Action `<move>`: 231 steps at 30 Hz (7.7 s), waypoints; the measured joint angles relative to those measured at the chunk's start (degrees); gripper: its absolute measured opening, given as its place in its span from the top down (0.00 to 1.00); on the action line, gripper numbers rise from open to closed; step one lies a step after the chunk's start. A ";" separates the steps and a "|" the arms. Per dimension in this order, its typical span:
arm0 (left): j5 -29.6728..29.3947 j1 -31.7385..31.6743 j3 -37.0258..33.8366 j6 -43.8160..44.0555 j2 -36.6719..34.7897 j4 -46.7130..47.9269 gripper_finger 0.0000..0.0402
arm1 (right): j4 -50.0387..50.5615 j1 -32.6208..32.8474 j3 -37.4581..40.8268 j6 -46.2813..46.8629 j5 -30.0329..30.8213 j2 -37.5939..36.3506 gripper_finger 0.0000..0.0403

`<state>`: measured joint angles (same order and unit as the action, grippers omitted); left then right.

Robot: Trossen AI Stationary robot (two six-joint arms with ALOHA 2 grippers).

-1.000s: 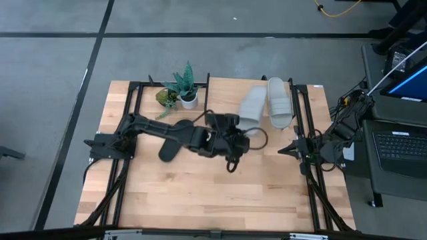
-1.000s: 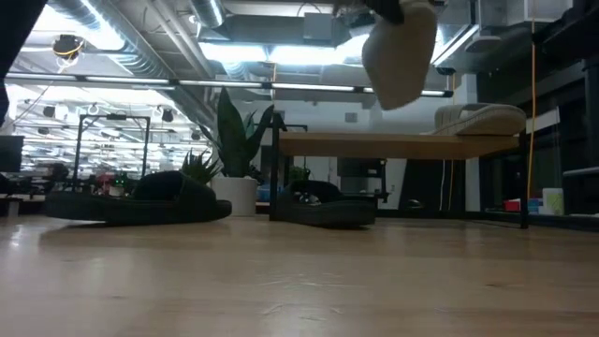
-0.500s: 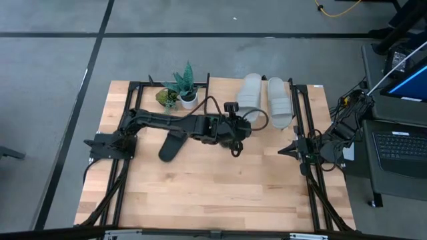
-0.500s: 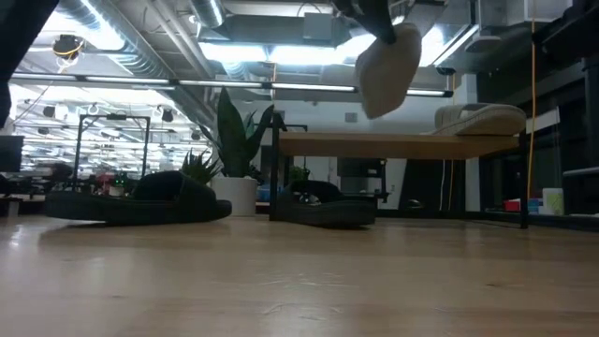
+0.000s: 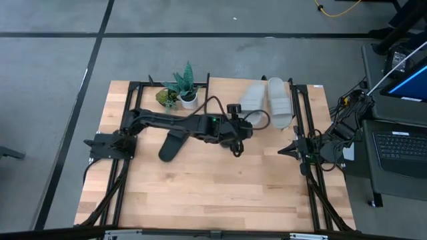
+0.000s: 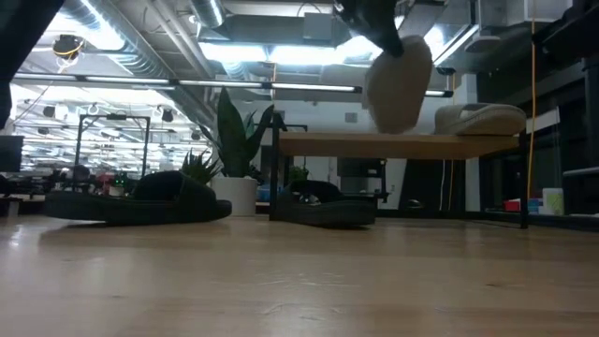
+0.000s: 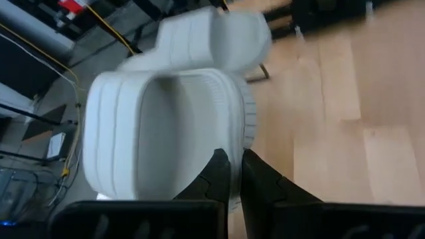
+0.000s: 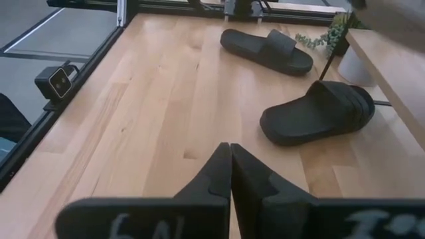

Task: Pick and place slides into the shelf
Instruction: Put the gray slipper on the shelf, then put the right black slipper on the shelf

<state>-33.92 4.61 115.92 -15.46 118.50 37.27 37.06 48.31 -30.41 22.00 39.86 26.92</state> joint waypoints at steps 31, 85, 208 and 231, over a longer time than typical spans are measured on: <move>-3.49 -2.48 0.08 -4.28 5.02 -7.89 0.98 | -10.29 -0.02 8.00 -1.23 -0.04 0.30 0.99; 9.87 -3.81 0.13 0.37 6.62 -7.62 0.84 | -9.40 0.00 8.00 -2.93 -1.05 0.32 0.99; 22.21 -7.33 0.07 -0.15 6.05 -3.36 1.00 | -8.48 -0.01 7.98 -1.47 -2.08 0.32 0.99; 15.46 -2.39 6.95 -5.66 0.58 9.00 1.00 | -12.04 -0.04 7.98 -4.24 -1.88 0.34 0.99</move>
<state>-18.45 2.22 122.87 -21.12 119.08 46.27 25.01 48.27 -22.44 17.76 37.98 27.27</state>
